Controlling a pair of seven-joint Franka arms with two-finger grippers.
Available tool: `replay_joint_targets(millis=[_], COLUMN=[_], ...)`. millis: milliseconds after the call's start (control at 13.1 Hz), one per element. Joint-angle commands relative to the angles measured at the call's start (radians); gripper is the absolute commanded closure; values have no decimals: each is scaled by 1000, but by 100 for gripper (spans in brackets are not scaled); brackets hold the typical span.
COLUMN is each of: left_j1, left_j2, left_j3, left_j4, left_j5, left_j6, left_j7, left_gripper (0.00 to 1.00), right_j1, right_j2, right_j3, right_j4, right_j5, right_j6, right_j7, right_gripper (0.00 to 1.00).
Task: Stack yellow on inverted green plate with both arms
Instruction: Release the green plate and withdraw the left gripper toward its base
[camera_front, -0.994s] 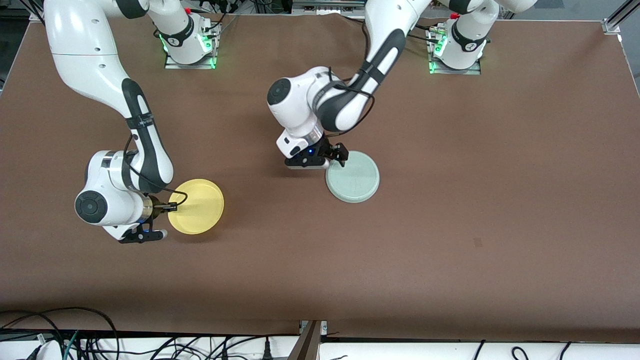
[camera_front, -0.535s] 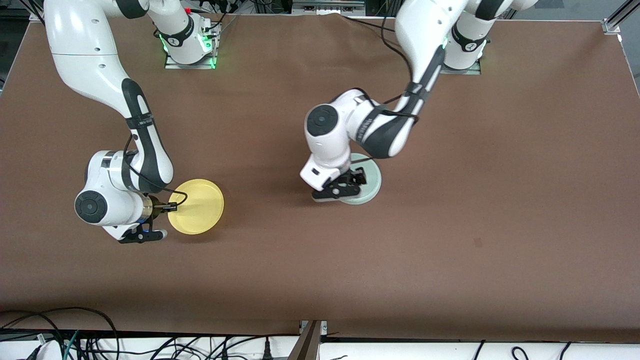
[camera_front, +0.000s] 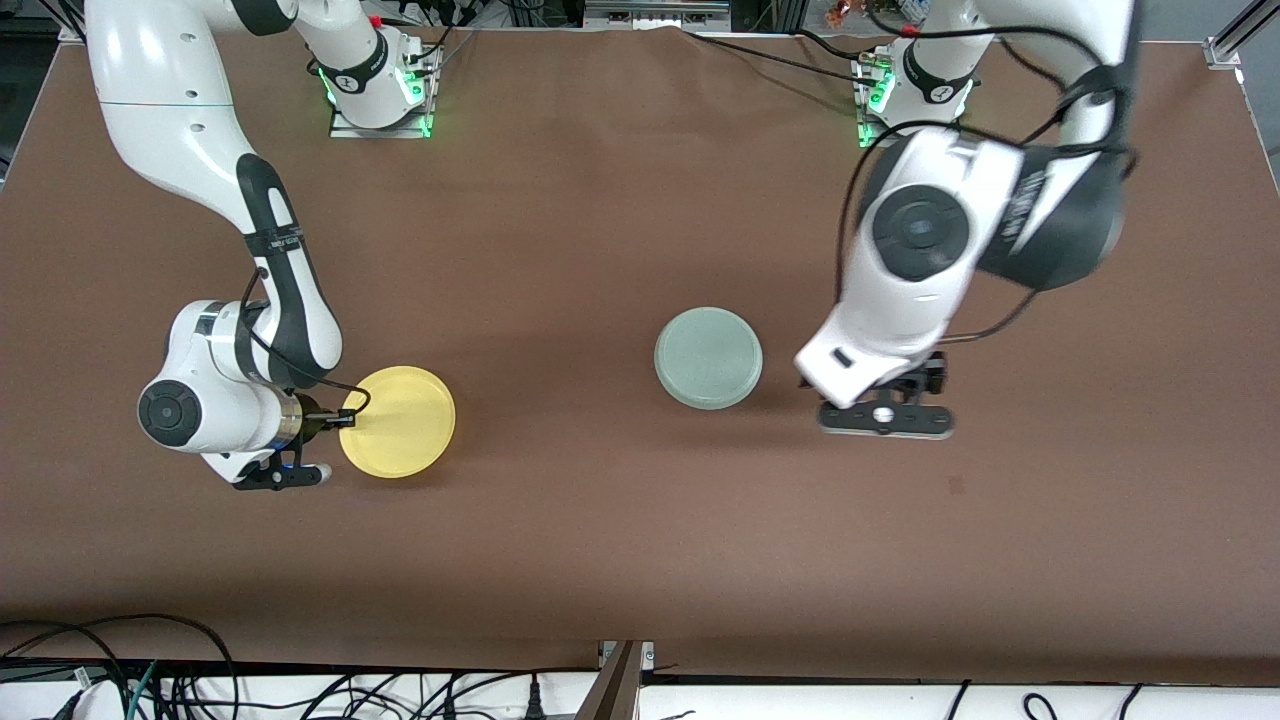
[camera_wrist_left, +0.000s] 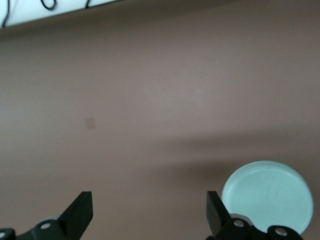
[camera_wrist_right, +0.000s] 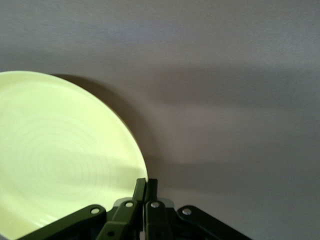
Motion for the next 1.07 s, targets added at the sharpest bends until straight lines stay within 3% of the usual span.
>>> replay_joint_targets(millis=[0, 229, 459, 612, 765, 994], left_j1=[104, 179, 279, 377, 434, 483], left_j2=[-89, -189, -275, -372, -478, -496], left_j3=[-14, -6, -3, -11, -11, -47], left_j4=[-27, -28, -68, -204, -373, -409], left_j5=[-59, -99, -96, -154, -182, -170], left_j6=[-95, -218, -260, -208, -69, -68], left_j7=[160, 249, 459, 520, 510, 465], left_gripper=[0, 0, 0, 0, 0, 0], right_j1=[25, 85, 140, 143, 143, 157], right_j2=[-45, -77, -108, -131, -145, -145], right_j3=[2, 2, 17, 88, 160, 276], right_j4=[-5, -7, -5, -5, -5, -2], right_j5=[73, 80, 83, 83, 83, 81], right_j6=[-70, -86, -101, -103, -92, -29], right_j7=[4, 125, 242, 351, 447, 617], right_gripper=[100, 100, 100, 100, 100, 100])
